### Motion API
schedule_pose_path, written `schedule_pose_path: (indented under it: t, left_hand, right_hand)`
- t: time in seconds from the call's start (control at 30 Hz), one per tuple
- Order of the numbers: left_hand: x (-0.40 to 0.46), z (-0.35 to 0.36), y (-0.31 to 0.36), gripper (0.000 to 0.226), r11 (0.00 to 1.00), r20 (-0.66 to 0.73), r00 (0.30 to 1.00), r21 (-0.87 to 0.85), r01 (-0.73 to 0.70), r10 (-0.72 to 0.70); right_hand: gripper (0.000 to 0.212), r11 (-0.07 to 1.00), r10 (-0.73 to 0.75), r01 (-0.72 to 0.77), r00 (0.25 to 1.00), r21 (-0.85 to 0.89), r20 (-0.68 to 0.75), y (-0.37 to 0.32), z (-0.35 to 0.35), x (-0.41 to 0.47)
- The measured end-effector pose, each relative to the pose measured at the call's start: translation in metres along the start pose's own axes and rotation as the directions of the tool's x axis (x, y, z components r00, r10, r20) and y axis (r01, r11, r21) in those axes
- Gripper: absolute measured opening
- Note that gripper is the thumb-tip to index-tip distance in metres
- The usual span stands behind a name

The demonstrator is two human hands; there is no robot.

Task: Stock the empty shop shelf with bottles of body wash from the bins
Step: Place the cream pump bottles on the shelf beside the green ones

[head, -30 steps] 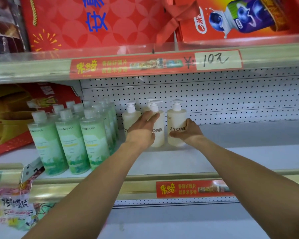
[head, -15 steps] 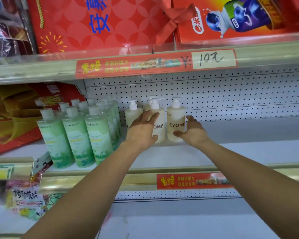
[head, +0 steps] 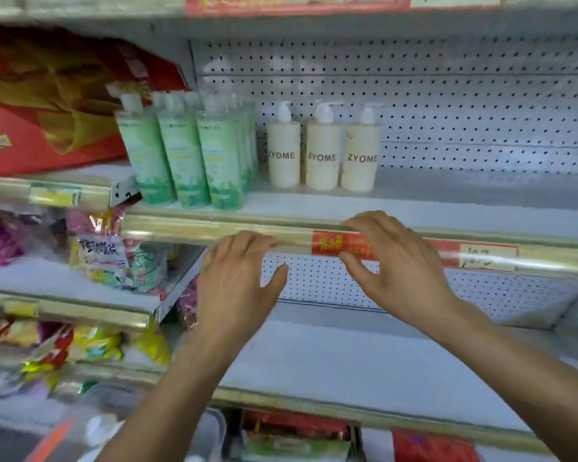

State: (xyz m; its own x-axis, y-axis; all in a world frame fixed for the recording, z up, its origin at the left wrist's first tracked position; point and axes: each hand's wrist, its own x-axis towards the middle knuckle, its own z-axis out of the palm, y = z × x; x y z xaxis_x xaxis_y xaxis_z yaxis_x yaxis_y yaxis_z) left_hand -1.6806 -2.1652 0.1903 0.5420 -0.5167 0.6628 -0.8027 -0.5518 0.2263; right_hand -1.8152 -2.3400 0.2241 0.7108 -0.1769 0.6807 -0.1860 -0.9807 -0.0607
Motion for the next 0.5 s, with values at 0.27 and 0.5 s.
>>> schedule_pose_path:
  t: [0.27, 0.5]
  left_hand:
    - [-0.126, -0.016, -0.090, 0.044, 0.954, 0.318, 0.901, 0.033, 0.299, -0.294]
    - [-0.228, -0.032, -0.186, 0.056, 0.783, 0.461, 0.671, 0.091, 0.615, -0.581]
  right_hand:
    - [0.032, 0.962, -0.130, 0.040, 0.937, 0.270, 0.324, -0.081, 0.077, -0.052]
    - [0.035, 0.910, -0.223, -0.072, 0.746, 0.409, 0.628, -0.170, 0.170, -0.092]
